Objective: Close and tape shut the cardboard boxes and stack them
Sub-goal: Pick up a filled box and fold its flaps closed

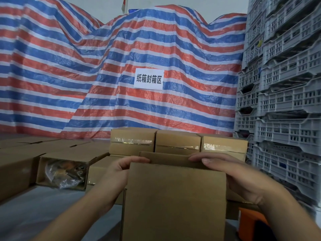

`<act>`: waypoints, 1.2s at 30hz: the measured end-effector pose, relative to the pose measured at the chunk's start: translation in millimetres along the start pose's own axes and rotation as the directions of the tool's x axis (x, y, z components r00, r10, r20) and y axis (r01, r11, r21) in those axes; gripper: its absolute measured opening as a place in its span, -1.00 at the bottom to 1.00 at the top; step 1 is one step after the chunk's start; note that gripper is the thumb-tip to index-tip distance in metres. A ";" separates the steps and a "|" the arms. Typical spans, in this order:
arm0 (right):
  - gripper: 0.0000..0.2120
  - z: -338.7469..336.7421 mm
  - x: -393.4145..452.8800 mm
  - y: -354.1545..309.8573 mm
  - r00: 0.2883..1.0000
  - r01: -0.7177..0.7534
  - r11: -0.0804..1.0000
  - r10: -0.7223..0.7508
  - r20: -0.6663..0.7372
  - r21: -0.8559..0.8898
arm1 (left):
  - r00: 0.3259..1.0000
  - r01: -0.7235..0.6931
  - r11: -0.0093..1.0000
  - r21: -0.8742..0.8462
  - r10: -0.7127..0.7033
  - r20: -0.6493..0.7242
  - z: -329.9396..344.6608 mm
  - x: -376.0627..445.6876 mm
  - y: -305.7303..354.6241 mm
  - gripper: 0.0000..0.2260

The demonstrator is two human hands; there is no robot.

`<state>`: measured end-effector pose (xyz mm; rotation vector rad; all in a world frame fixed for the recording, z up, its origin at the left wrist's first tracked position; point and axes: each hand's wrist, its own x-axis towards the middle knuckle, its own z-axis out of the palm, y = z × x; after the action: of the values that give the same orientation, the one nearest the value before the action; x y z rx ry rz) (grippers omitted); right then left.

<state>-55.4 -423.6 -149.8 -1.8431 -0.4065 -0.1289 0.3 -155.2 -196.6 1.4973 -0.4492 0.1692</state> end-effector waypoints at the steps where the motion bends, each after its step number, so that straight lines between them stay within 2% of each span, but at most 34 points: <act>1: -0.63 -0.3 1.2 1.5 1.000 0.002 1.000 -0.002 -0.006 0.007 | 1.000 0.013 1.000 -0.014 -0.013 0.017 0.4 0.3 0.2 -0.85; 4: -0.57 -1.2 4.8 6.7 0.999 -0.029 0.998 0.030 -0.019 0.063 | 0.997 0.033 0.999 -0.027 -0.030 0.076 0.6 -0.8 -0.1 -0.84; 9: -0.69 -9.4 9.0 12.7 0.996 -0.025 0.970 0.045 -0.075 0.242 | 0.994 0.028 0.999 -0.043 -0.023 0.108 0.4 -1.1 0.4 -0.75; 12: -0.79 -6.4 9.3 12.6 0.996 -0.025 0.986 0.039 -0.079 0.166 | 0.993 0.031 0.998 -0.047 -0.025 0.119 -0.8 0.8 -0.6 -0.75; 14: -0.82 1.1 7.3 14.2 0.996 -0.051 0.999 0.053 -0.077 0.017 | 0.994 0.035 0.998 -0.043 -0.030 0.105 -1.8 2.5 -1.8 -0.70; 16: -0.76 8.7 5.6 15.9 0.997 -0.045 0.991 0.036 -0.068 -0.129 | 0.993 0.041 0.998 -0.037 -0.036 0.109 -2.5 3.8 -3.1 -0.65; 19: -0.65 13.6 5.1 16.7 0.996 -0.028 0.988 0.016 -0.083 -0.152 | 0.992 0.034 0.999 -0.029 -0.030 0.119 -3.3 3.8 -4.2 -0.64; 25: -0.79 13.6 5.0 16.2 0.997 -0.036 0.982 0.023 -0.067 -0.185 | 0.991 0.008 1.000 0.027 -0.012 0.133 -2.5 1.8 -3.0 -0.75; 27: -0.82 13.2 4.6 16.5 0.998 -0.026 0.978 0.012 -0.069 -0.208 | 0.990 0.037 0.999 0.033 -0.041 0.136 -3.5 2.0 -1.3 -0.67; 32: -0.83 10.8 4.6 19.3 0.994 -0.043 0.982 0.023 -0.109 -0.186 | 0.965 0.018 1.000 0.018 -0.023 0.261 -20.0 1.7 -4.6 -0.18; 33: -0.82 10.5 5.3 20.1 0.994 -0.051 0.979 0.030 -0.109 -0.195 | 0.962 0.012 1.000 0.023 -0.018 0.273 -21.2 0.5 -4.6 -0.13; 36: -0.80 11.1 7.5 21.2 0.994 -0.067 0.971 0.046 -0.096 -0.231 | 0.963 -0.017 0.997 0.071 -0.003 0.268 -19.2 -1.0 -1.9 -0.16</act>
<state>-42.5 -417.0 -170.3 -2.0710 -0.2838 -0.2285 3.7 -136.3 -198.8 1.5970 -0.6713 -0.0134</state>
